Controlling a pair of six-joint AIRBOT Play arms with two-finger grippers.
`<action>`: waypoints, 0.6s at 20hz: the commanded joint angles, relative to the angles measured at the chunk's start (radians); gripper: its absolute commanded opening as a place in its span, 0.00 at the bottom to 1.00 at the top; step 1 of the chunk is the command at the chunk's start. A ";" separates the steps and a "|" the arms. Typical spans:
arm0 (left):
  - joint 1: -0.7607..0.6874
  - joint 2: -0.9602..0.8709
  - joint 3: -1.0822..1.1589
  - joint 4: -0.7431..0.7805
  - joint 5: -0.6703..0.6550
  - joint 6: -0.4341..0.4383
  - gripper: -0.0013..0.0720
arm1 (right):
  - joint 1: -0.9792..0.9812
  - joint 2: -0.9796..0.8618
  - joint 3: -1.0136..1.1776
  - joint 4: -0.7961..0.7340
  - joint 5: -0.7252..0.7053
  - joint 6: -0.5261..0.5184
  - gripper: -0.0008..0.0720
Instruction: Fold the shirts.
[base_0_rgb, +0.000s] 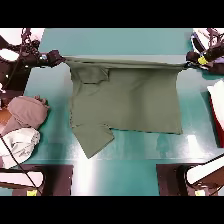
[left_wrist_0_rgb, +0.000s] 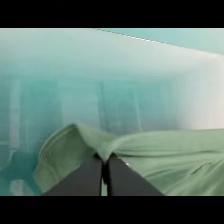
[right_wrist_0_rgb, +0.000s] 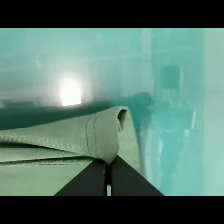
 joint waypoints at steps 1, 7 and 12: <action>0.000 -0.025 0.006 0.088 -0.064 0.010 0.05 | 0.019 -0.007 -0.002 -0.119 0.076 -0.032 0.03; 0.000 -0.039 -0.010 0.267 -0.370 0.003 0.06 | 0.056 0.039 -0.203 -0.135 0.141 -0.050 0.03; 0.000 -0.070 -0.062 0.268 -0.398 -0.017 0.06 | 0.059 0.099 -0.364 -0.132 0.094 -0.041 0.04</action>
